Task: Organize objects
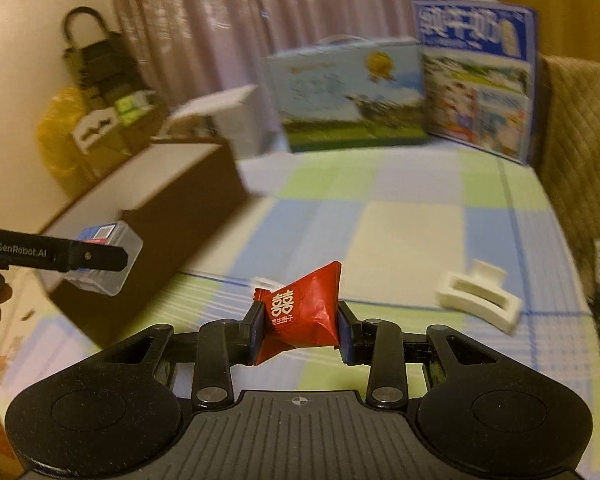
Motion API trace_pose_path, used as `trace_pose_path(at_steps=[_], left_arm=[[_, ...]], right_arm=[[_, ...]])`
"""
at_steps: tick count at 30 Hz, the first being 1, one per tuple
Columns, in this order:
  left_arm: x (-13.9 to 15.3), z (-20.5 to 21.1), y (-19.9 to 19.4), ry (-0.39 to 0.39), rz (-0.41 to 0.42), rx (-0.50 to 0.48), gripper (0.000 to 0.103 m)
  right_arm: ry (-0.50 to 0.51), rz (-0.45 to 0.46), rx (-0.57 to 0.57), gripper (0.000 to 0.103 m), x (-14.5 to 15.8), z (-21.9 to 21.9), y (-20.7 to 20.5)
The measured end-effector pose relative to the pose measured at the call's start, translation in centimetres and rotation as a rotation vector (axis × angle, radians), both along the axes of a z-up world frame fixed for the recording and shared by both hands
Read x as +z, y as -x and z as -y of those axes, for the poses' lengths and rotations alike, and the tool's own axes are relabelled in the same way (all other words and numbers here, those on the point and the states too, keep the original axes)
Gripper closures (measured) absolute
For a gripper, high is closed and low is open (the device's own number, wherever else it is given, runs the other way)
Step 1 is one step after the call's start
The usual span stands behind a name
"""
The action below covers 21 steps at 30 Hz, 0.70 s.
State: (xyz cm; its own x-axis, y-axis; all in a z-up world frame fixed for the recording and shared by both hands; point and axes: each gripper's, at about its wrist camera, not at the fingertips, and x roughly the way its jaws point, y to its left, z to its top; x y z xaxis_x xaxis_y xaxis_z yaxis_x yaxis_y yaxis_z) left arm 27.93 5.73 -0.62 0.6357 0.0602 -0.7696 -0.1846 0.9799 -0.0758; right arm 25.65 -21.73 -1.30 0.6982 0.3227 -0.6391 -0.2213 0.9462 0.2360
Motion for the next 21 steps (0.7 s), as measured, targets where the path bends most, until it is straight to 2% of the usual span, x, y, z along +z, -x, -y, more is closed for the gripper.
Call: trace_pose_path(at_steps=[5, 10, 15, 21], left_arm=[[3.4, -2.9, 3.1, -0.01, 0.069, 0.047, 0.018], [5.4, -6.4, 5.6, -0.025, 0.107, 0.098, 0.018], [6.2, -10.0, 6.9, -0.051, 0.121, 0.131, 0.018], [6.0, -14.1, 7.0, -0.066, 0.12, 0.138, 0.018]], right_arm=[[-0.037, 0.031, 0.094, 0.07, 1.8, -4.5, 0.0], [-0.07, 0.06, 0.182, 0.07, 3.2, -9.5, -0.6], [-0.076, 0.08, 0.236, 0.07, 3.9, -14.8, -1.9], [-0.058, 0.094, 0.236, 0.07, 4.1, -20.1, -4.3]])
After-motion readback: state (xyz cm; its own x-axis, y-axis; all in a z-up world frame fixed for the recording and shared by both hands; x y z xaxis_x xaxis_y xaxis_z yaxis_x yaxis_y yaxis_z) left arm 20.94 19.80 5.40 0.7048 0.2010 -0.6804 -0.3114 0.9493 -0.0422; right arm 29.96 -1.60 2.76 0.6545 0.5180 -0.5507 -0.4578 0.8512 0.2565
